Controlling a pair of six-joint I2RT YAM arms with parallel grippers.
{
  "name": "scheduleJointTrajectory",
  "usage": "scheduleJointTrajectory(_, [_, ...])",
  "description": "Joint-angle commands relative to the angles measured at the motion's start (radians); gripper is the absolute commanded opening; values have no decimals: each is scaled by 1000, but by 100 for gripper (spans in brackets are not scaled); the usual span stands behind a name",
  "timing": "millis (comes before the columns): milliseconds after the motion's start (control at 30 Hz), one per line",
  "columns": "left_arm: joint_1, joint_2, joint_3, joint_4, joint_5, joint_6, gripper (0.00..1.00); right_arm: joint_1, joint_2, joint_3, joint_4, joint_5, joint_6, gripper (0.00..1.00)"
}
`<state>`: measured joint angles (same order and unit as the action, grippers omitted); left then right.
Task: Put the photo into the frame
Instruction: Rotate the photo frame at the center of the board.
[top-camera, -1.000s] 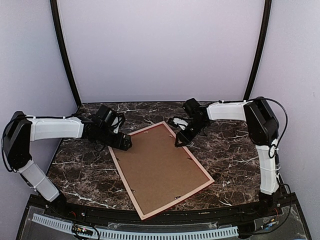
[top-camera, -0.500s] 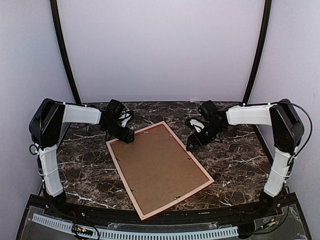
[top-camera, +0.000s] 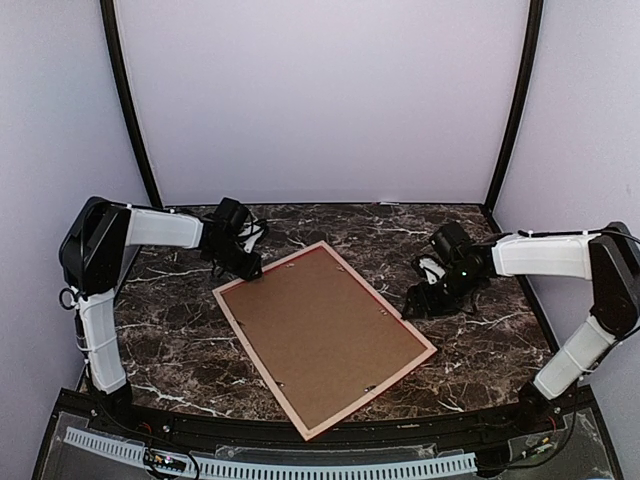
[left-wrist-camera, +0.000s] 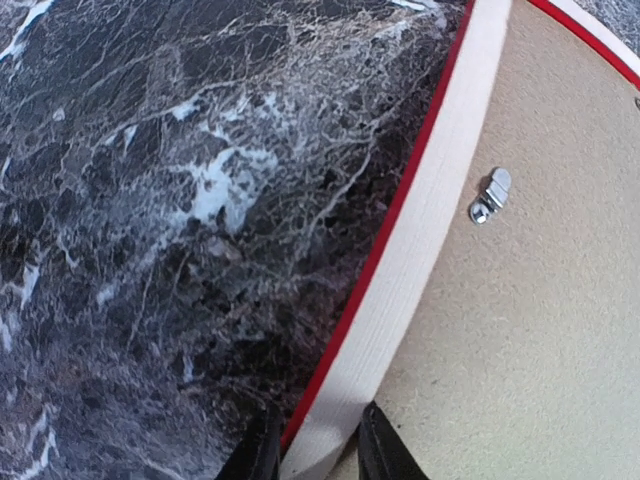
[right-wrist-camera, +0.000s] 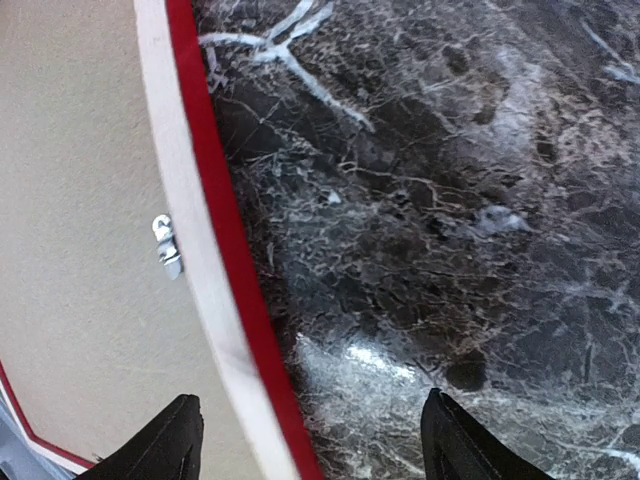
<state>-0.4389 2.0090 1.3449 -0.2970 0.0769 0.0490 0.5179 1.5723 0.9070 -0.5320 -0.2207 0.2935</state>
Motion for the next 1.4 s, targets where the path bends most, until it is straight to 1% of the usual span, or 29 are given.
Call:
scheduleJointTrajectory(0, [-3, -37, -131, -66, -82, -153, 22, -29, -60, -11, 3, 20, 78, 76])
scheduleJointTrajectory(67, [-2, -64, -180, -62, -128, -198, 19, -37, -62, -8, -1, 17, 84, 76])
scheduleJointTrajectory(167, [-1, -115, -283, -54, -144, -274, 18, -46, -59, -3, 2, 29, 91, 76])
scheduleJointTrajectory(200, [-2, -152, -308, -47, -121, -312, 18, -48, -56, -2, 4, 36, 94, 76])
scheduleJointTrajectory(233, [-5, -173, -370, -29, -105, -335, 18, -53, -51, -2, 4, 48, 98, 76])
scheduleJointTrajectory(267, [-7, -220, -400, -19, -68, -380, 19, -56, -45, -4, 5, 63, 102, 77])
scheduleJointTrajectory(300, [-18, -269, -467, 3, -37, -402, 20, -60, -41, -8, 9, 73, 108, 77])
scheduleJointTrajectory(333, [-28, -294, -502, 11, -30, -449, 22, -65, -35, -12, 15, 79, 113, 78])
scheduleJointTrajectory(367, [-51, -341, -560, 24, -22, -497, 23, -69, -31, -17, 24, 76, 119, 78])
scheduleJointTrajectory(467, [-122, -418, -673, 39, -16, -590, 29, -73, -8, -25, 53, 59, 133, 78])
scheduleJointTrajectory(633, [-267, -531, -757, 32, 19, -751, 34, -88, 41, -28, 104, 22, 123, 78])
scheduleJointTrajectory(733, [-331, -614, -803, 19, 49, -807, 40, -108, 81, -7, 113, 17, 100, 78])
scheduleJointTrajectory(767, [-341, -665, -811, 15, 55, -824, 44, -115, 94, 0, 114, 17, 91, 77])
scheduleJointTrajectory(800, [-354, -694, -828, 10, 58, -830, 46, -125, 107, 8, 116, 12, 76, 77])
scheduleJointTrajectory(833, [-356, -750, -837, 9, 62, -837, 53, -132, 121, 20, 120, 0, 58, 76])
scheduleJointTrajectory(867, [-358, -808, -853, 8, 59, -838, 57, -135, 137, 34, 122, -10, 43, 74])
scheduleJointTrajectory(900, [-358, -834, -859, 7, 51, -833, 66, -136, 152, 53, 124, -17, 22, 72])
scheduleJointTrajectory(933, [-359, -873, -865, 7, 30, -827, 71, -137, 167, 69, 132, -35, 2, 71])
scheduleJointTrajectory(967, [-359, -887, -865, 2, 15, -814, 77, -137, 188, 86, 136, -48, -15, 69])
scheduleJointTrajectory(1000, [-358, -900, -853, -7, -16, -804, 80, -137, 205, 108, 130, -50, -29, 67])
scheduleJointTrajectory(1033, [-357, -897, -830, -12, -30, -780, 86, -137, 222, 130, 122, -51, -43, 66])
scheduleJointTrajectory(1100, [-346, -865, -782, -29, -61, -738, 91, -137, 237, 162, 110, -40, -58, 66])
scheduleJointTrajectory(1167, [-324, -808, -729, -50, -101, -688, 93, -137, 230, 178, 106, -19, -61, 69])
scheduleJointTrajectory(1267, [-251, -713, -667, -58, -99, -603, 93, -137, 204, 173, 102, 1, -53, 72])
scheduleJointTrajectory(1367, [-187, -658, -608, -39, -82, -537, 92, -136, 170, 135, 113, -13, -37, 73])
